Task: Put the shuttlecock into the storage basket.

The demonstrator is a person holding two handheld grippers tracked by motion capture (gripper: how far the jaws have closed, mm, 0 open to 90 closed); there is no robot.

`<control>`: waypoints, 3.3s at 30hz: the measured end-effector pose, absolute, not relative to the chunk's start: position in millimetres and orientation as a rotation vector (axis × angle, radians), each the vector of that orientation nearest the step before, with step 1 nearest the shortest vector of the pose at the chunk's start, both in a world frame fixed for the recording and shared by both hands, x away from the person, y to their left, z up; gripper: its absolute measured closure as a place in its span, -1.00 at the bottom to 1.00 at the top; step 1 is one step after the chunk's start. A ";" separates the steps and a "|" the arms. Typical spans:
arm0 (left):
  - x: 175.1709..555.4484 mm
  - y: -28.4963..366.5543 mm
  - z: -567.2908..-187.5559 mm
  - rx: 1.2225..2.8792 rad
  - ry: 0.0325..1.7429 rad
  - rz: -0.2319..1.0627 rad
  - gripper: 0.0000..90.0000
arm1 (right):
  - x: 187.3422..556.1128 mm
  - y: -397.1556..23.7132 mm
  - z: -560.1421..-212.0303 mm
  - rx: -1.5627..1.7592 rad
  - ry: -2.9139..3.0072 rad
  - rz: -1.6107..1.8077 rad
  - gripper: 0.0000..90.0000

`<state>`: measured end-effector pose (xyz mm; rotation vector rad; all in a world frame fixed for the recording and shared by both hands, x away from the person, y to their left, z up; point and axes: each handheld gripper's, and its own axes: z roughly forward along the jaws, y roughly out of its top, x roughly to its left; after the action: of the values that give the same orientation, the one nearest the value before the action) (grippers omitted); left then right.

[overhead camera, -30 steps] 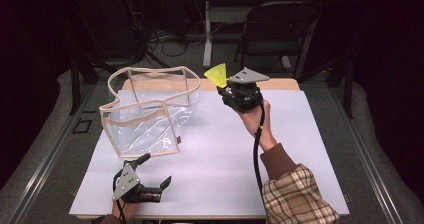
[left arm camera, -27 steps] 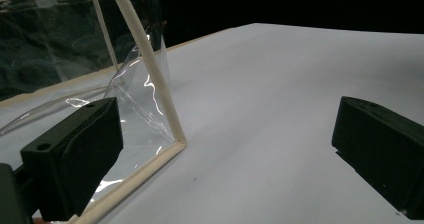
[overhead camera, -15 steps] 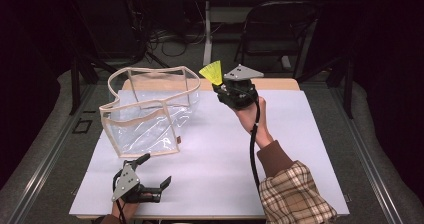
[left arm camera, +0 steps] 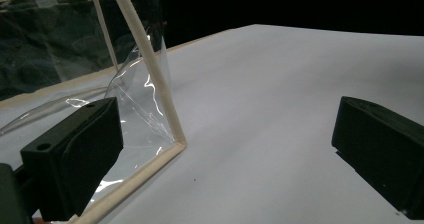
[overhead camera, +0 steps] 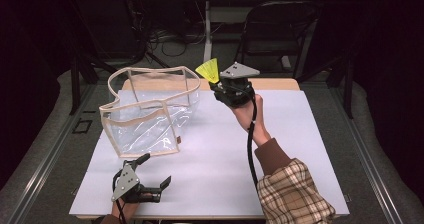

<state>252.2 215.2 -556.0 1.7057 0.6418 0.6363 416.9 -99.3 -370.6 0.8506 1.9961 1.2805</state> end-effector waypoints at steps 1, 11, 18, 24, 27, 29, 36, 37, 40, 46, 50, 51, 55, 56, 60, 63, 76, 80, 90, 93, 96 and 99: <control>252.2 215.3 -556.0 1.705 0.642 0.635 -1.00 | 417.3 -98.1 -369.4 0.849 1.995 1.283 0.44; 252.2 215.6 -555.9 1.701 0.643 0.633 -1.00 | 420.1 -90.7 -363.9 0.830 1.992 1.290 0.44; 252.2 215.7 -555.9 1.700 0.643 0.632 -1.00 | 422.9 -81.7 -362.8 0.812 2.001 1.293 0.44; 252.2 215.6 -555.9 1.701 0.642 0.633 -1.00 | 424.0 -77.8 -361.1 0.805 2.004 1.295 0.44; 252.0 215.7 -555.8 1.700 0.642 0.634 -1.00 | 424.7 -76.1 -360.3 0.802 2.006 1.296 0.44; 252.0 215.7 -555.8 1.700 0.642 0.634 -1.00 | 425.2 -74.0 -359.7 0.799 2.009 1.295 0.44; 252.0 215.7 -555.8 1.699 0.641 0.633 -1.00 | 426.2 -71.9 -358.3 0.795 2.011 1.295 0.44; 252.0 215.8 -555.7 1.700 0.641 0.634 -1.00 | 426.1 -71.2 -358.3 0.794 2.011 1.297 0.44; 252.0 215.6 -555.7 1.700 0.641 0.633 -1.00 | 425.9 -69.9 -358.0 0.789 2.014 1.293 0.44; 251.9 216.1 -555.6 1.695 0.643 0.631 -1.00 | 425.9 -66.4 -354.6 0.776 2.019 1.281 0.44; 252.0 215.8 -555.5 1.698 0.640 0.634 -1.00 | 427.0 -63.6 -352.1 0.772 2.018 1.279 0.44; 251.8 215.8 -555.4 1.698 0.639 0.636 -1.00 | 427.0 -63.6 -352.1 0.772 2.018 1.279 0.44; 252.4 217.0 -555.2 1.695 0.642 0.638 -1.00 | 427.4 -59.6 -350.1 0.760 2.027 1.279 0.44; 252.3 216.9 -555.2 1.692 0.644 0.637 -1.00 | 427.6 -58.2 -349.9 0.755 2.029 1.276 0.44; 251.8 216.3 -555.1 1.694 0.641 0.635 -1.00 | 428.4 -52.1 -349.3 0.748 2.038 1.280 0.44; 251.7 217.1 -554.9 1.687 0.643 0.633 -1.00 | 428.9 -47.2 -349.2 0.744 2.045 1.287 0.44; 252.1 216.6 -555.3 1.693 0.639 0.631 -1.00 | 431.2 -31.9 -345.1 0.711 2.076 1.304 0.44; 251.9 216.9 -555.2 1.692 0.639 0.631 -1.00 | 432.2 -28.0 -345.7 0.703 2.090 1.301 0.44; 252.0 216.7 -555.3 1.692 0.639 0.630 -1.00 | 437.1 -24.1 -346.5 0.708 2.106 1.294 0.44; 252.1 216.7 -555.2 1.694 0.640 0.632 -1.00 | 437.7 -24.1 -346.7 0.712 2.110 1.294 0.44; 252.0 216.8 -555.2 1.693 0.641 0.632 -1.00 | 440.5 -24.0 -348.0 0.723 2.118 1.294 0.44; 251.9 216.6 -555.2 1.693 0.640 0.632 -1.00 | 441.7 -23.5 -348.4 0.725 2.124 1.291 0.44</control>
<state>251.9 216.6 -555.2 1.6935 0.6404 0.6320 441.7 -23.5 -348.4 0.7248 2.1240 1.2907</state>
